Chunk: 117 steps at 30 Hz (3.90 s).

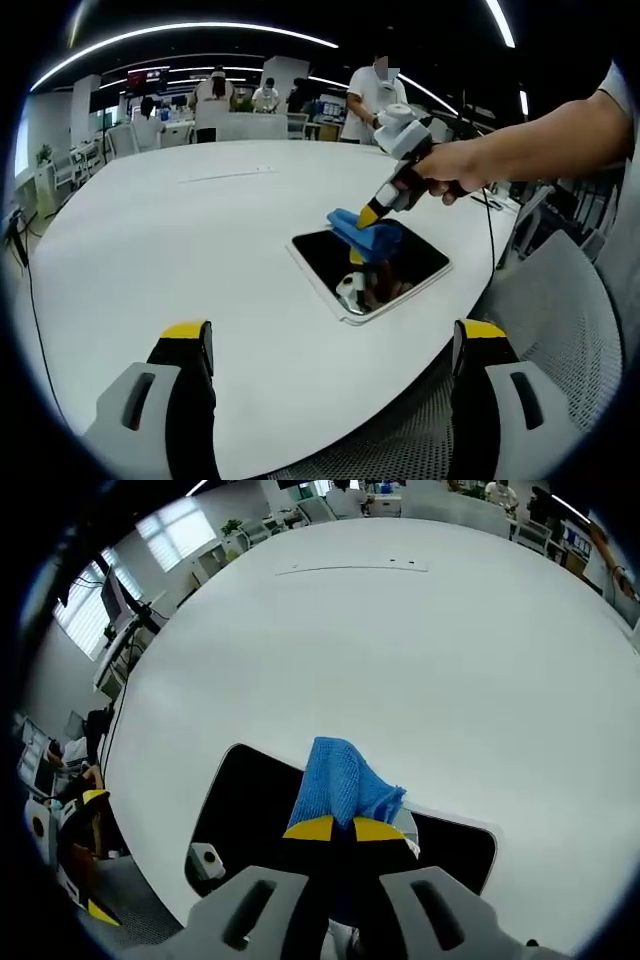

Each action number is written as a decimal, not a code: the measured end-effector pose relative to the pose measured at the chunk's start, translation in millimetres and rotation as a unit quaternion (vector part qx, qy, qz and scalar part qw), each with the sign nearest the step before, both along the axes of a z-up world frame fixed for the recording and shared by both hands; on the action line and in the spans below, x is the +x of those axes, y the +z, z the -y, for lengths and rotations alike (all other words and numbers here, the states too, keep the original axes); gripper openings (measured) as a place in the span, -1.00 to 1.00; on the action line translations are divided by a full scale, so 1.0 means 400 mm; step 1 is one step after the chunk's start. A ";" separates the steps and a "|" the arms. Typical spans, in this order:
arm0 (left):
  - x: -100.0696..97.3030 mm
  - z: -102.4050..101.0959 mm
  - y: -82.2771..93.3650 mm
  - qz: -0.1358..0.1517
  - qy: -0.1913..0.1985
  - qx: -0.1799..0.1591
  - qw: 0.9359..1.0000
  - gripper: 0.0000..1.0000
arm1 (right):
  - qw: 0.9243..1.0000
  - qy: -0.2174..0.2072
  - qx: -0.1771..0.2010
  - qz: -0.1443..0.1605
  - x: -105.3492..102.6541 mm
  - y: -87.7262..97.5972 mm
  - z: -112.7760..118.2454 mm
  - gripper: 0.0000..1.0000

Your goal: Wipe the mirror surface with the cleaning cloth until all visible marks leave the cleaned area.

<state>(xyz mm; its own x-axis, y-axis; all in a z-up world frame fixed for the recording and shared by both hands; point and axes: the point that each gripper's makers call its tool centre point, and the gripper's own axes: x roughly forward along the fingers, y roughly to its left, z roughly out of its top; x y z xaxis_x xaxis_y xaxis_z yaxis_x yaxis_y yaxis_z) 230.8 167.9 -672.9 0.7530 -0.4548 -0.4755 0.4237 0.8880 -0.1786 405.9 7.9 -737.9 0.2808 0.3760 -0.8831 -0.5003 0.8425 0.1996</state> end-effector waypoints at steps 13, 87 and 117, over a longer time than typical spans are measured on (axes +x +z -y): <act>0.001 -0.001 0.002 0.001 0.005 -0.004 1.000 0.98 | 1.000 -0.005 -0.001 -0.009 -0.001 -0.001 0.040 -1.00; -0.005 0.003 -0.004 -0.004 -0.003 0.002 1.000 0.98 | 0.992 -0.123 0.005 -0.011 -0.090 -0.002 0.144 -1.00; 0.000 -0.011 0.003 0.005 0.013 0.018 1.000 0.98 | 0.990 -0.140 0.032 -0.013 -0.198 0.004 0.160 -1.00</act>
